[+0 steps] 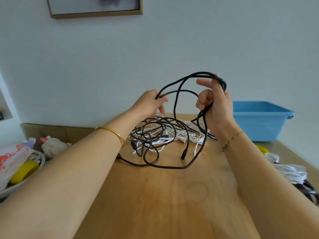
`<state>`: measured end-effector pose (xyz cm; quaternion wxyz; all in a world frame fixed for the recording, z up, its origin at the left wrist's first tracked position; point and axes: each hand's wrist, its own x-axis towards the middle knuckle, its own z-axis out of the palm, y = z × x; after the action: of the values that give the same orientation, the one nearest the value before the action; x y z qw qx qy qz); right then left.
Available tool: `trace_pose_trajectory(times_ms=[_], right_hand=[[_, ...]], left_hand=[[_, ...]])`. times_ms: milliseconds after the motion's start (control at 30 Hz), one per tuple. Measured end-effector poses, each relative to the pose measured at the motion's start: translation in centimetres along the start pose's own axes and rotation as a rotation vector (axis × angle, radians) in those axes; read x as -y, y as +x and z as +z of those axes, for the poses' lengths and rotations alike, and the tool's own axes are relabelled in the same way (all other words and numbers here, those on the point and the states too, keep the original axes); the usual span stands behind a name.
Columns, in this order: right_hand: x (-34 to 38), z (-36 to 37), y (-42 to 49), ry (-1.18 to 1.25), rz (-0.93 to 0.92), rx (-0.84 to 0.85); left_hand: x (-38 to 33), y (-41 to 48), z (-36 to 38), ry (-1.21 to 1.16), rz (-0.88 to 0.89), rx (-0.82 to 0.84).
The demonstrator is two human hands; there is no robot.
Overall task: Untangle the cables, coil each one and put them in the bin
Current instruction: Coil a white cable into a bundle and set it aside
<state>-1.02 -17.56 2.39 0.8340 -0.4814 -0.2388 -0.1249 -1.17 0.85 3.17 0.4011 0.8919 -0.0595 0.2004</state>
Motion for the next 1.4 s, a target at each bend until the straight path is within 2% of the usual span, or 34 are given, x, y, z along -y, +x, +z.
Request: trace_pose_trajectory(times_ms=[133, 200, 233, 300, 467, 633, 700, 800, 867, 933, 1000, 1033, 1133, 1233, 1300, 1333, 1400], right_hand=[[-0.2, 0.4, -0.1, 0.082, 0.016, -0.002], [-0.3, 0.7, -0.2, 0.116, 0.016, 0.011], [-0.4, 0.9, -0.3, 0.128, 0.021, 0.016], [-0.2, 1.0, -0.4, 0.112, 0.029, 0.021], [-0.2, -0.3, -0.3, -0.021, 0.098, -0.023], [-2.0, -1.8, -0.7, -0.113, 0.254, -0.006], [-2.8, -2.5, -0.9, -0.374, 0.38, 0.124], [-3.8, -2.8, -1.3, -0.937, 0.526, 0.401], [-4.2, -2.5, -1.6, -1.24, 0.496, 0.515], [-4.0, -2.3, -1.4, -1.353, 0.431, 0.49], [-3.6, -2.6, -0.9, -1.278, 0.405, 0.467], [-3.2, -2.7, -0.7, -1.161, 0.448, 0.472], [-2.3, -2.8, -0.9, -0.677, 0.609, 0.443], [-2.0, -2.9, -1.0, -0.25, 0.615, 0.429], [-2.4, -2.8, -0.8, 0.056, 0.602, 0.349], [-2.8, -2.6, -0.6, 0.094, 0.585, 0.281], [-4.1, -2.0, -0.2, -0.132, 0.528, 0.143]], left_hand=[[-0.1, -0.8, 0.6, 0.154, -0.128, 0.446], [-0.1, -1.1, 1.5, 0.187, -0.152, 0.566], [0.0, -1.0, 1.9, 0.203, -0.15, 0.562], [0.3, -0.7, 2.5, 0.195, -0.156, 0.432], [0.9, 0.0, 2.0, -0.102, -0.142, -0.097], [0.8, 0.4, 1.1, -0.241, -0.062, -0.291], [0.6, 0.4, 0.8, -0.314, -0.027, -0.362], [0.4, 0.5, 0.3, -0.398, 0.072, -0.425], [0.3, 0.4, 0.0, -0.413, 0.145, -0.408], [0.4, 0.0, -0.2, -0.37, 0.187, -0.357], [0.5, -0.4, -0.2, -0.337, 0.207, -0.314], [0.6, -0.5, -0.3, -0.325, 0.211, -0.301], [0.9, -0.4, -0.5, -0.28, 0.195, -0.274], [1.0, -0.5, -0.9, -0.233, 0.205, -0.246], [1.1, -0.7, -1.2, -0.212, 0.22, -0.237], [1.1, -0.8, -1.4, -0.206, 0.223, -0.239], [1.2, -1.0, -1.9, -0.183, 0.224, -0.241]])
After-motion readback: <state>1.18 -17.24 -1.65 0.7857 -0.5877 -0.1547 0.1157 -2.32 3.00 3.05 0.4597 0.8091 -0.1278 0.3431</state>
